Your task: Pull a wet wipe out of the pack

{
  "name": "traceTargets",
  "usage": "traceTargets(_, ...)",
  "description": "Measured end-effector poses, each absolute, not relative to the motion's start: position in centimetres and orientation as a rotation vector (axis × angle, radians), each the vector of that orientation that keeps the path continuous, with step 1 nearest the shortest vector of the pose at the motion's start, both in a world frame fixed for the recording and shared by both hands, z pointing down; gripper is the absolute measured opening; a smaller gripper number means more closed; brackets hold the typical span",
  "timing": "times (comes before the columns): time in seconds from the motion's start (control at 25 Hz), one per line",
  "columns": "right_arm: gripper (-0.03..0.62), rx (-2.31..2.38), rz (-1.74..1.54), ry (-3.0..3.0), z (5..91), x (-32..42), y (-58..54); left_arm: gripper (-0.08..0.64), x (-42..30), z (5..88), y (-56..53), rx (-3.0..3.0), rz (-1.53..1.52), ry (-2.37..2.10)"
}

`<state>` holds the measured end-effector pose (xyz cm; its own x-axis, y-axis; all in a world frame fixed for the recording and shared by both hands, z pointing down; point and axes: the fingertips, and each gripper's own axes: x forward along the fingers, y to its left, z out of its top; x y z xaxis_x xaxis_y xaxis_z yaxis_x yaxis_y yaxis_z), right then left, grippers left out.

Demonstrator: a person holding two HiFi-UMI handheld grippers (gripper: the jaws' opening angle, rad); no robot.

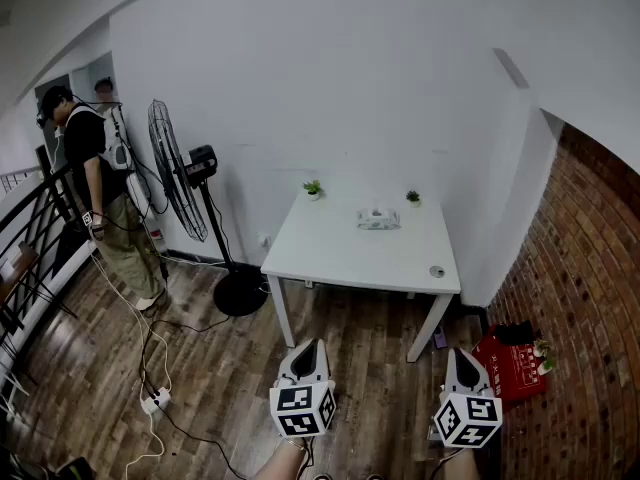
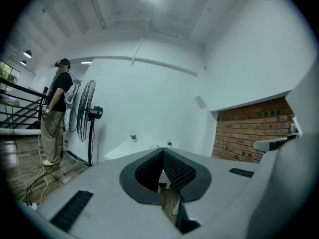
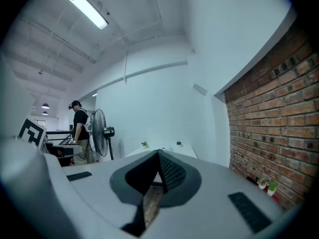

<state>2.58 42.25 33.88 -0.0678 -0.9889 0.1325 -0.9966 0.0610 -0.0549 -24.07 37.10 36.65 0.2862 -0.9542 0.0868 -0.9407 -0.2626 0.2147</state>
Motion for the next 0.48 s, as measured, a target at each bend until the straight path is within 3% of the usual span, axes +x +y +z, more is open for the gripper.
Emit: traceTargets(0.48,0.002,2.034,0.245,-2.322,34.7,3.2,42.0,0.006,-22.9,37.0,37.7,2.321,-0.054,-1.773)
